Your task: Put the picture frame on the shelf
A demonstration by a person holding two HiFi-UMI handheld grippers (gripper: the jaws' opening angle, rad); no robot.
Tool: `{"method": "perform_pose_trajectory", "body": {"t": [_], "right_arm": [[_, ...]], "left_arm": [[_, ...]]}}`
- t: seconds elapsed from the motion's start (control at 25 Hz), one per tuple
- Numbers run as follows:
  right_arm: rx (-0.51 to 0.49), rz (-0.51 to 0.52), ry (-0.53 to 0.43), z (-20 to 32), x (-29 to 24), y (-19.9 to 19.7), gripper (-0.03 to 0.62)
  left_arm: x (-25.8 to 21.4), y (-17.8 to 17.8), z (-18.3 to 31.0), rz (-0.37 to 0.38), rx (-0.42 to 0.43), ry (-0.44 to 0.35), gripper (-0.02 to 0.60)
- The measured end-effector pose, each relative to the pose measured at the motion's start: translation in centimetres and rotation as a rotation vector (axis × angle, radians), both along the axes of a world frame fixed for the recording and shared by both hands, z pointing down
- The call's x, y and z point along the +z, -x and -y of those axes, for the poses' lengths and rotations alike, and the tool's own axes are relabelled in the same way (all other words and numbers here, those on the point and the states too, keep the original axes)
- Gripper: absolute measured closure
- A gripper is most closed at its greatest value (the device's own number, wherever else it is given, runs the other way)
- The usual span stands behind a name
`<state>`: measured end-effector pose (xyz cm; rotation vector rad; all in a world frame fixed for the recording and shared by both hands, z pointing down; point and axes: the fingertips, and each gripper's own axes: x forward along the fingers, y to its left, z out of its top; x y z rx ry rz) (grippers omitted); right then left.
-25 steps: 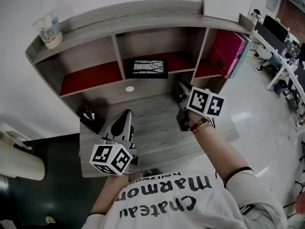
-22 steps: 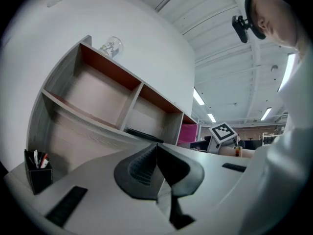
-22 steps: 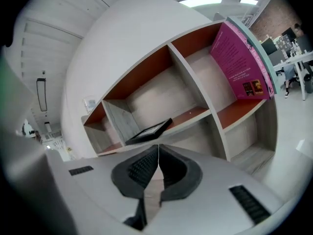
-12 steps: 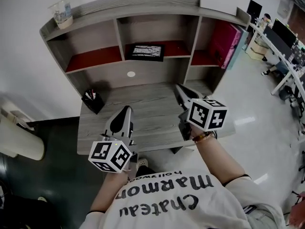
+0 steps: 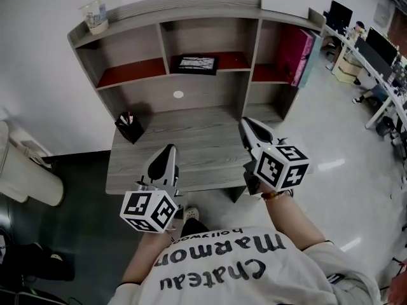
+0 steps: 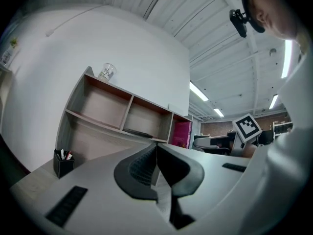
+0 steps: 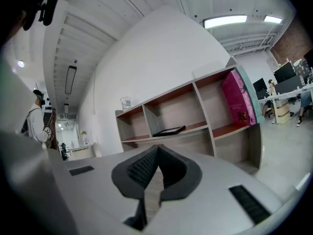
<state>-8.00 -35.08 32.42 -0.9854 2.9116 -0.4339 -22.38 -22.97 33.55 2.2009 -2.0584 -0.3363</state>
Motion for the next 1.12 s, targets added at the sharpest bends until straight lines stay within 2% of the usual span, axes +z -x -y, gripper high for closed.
{"method": "perform_pose_trajectory", "body": {"t": [0.24, 0.6, 1.12], "right_arm": [[0.024, 0.004, 0.022, -1.2, 1.1, -1.1, 0.588], [0.021, -0.046, 0.0, -3.3, 2.2, -1.4, 0.588], [0.024, -0.081, 0.013, -3.9, 3.8, -0.7, 0.588]], "left_arm": [[0.3, -0.5, -2.1, 0.007, -0.015, 0.006, 0.565], [0.7, -1.1, -4.4, 0.024, -0.011, 0.012, 0.565], [2.1, -0.4, -4.9, -0.005, -0.008, 0.038, 0.565]]}}
